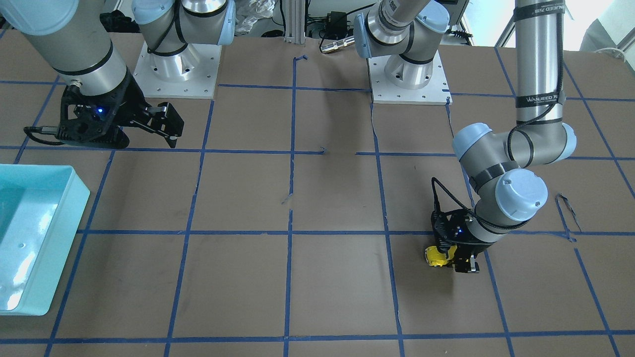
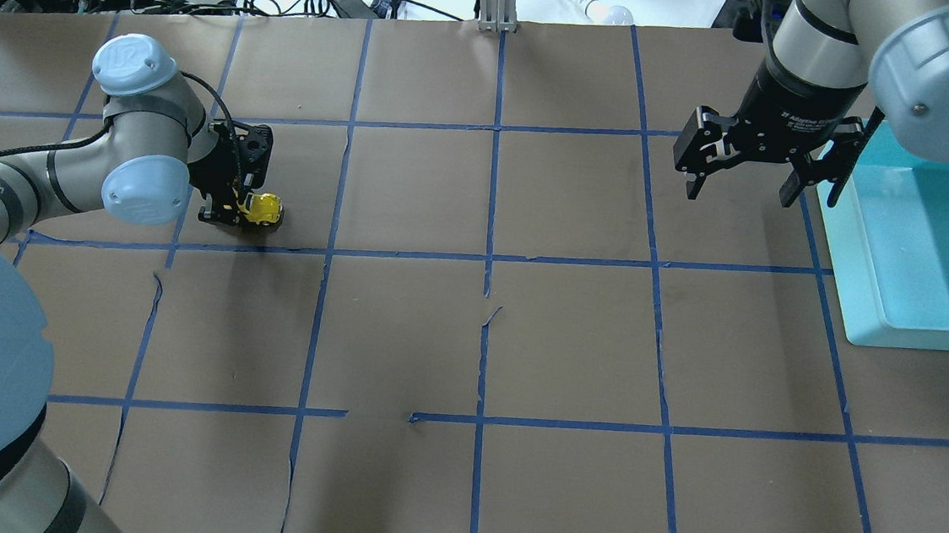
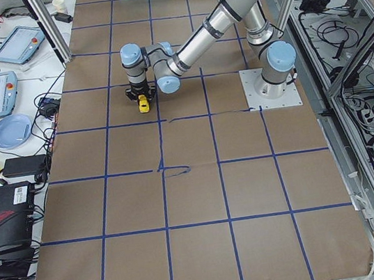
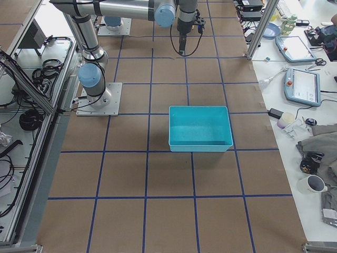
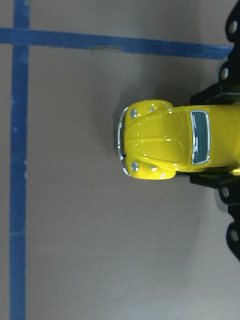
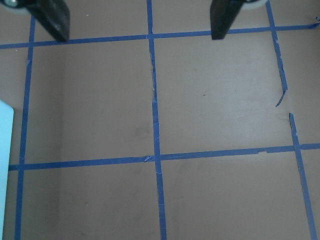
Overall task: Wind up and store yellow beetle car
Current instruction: 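Drag the car backward along the table away from the blue bin, then release the car and lift the left gripper, letting it roll toward the bin, then lower the right gripper onto the stopped car while the left arm rises, then close the right gripper around the yellow car, then lift the car with the right gripper and carry it over the blue bin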
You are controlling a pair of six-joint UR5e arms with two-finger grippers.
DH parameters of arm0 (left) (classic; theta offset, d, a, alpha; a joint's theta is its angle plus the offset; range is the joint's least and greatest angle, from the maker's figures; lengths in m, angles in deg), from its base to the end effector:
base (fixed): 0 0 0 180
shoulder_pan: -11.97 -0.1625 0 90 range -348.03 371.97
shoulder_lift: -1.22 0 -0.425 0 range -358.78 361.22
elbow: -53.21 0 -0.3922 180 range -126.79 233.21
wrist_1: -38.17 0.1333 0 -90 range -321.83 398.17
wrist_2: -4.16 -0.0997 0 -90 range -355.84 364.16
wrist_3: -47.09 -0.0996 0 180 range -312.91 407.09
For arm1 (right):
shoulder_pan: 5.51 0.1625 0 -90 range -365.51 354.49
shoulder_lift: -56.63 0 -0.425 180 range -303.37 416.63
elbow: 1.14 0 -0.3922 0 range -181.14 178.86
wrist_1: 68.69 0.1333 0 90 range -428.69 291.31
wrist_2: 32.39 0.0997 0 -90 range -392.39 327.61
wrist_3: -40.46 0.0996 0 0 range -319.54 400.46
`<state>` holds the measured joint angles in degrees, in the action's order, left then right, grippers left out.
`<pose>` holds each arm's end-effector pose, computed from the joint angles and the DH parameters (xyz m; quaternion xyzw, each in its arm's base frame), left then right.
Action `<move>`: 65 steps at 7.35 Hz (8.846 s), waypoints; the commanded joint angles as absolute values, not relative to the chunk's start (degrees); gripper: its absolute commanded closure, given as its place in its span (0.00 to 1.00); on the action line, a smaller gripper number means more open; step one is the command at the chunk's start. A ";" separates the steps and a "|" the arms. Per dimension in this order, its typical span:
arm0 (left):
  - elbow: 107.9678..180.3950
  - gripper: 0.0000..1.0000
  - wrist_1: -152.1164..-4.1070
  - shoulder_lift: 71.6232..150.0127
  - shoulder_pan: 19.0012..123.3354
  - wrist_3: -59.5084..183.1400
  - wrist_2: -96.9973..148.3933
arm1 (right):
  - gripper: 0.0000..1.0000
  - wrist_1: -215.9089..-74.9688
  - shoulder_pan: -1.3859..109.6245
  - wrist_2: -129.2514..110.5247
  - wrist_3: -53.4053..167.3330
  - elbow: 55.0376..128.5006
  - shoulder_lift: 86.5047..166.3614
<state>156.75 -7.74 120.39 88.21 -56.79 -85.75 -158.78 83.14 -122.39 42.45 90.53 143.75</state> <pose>0.0125 -0.6120 0.1704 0.7078 0.7063 -0.0069 0.0099 0.1214 -0.5070 0.4488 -0.0291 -0.9988 -0.0389 0.0002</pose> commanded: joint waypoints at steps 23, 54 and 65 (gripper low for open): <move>148.43 0.19 -29.35 108.31 92.35 -35.64 -84.43 | 0.00 -158.95 82.91 -122.30 42.31 90.44 143.11; 143.92 0.00 -46.03 89.99 100.57 44.36 -85.75 | 1.00 -193.77 67.70 -125.82 -53.14 98.18 118.14; 144.09 0.00 -45.94 89.91 100.48 44.27 -85.40 | 1.00 -164.22 55.14 -130.91 -61.67 78.82 126.77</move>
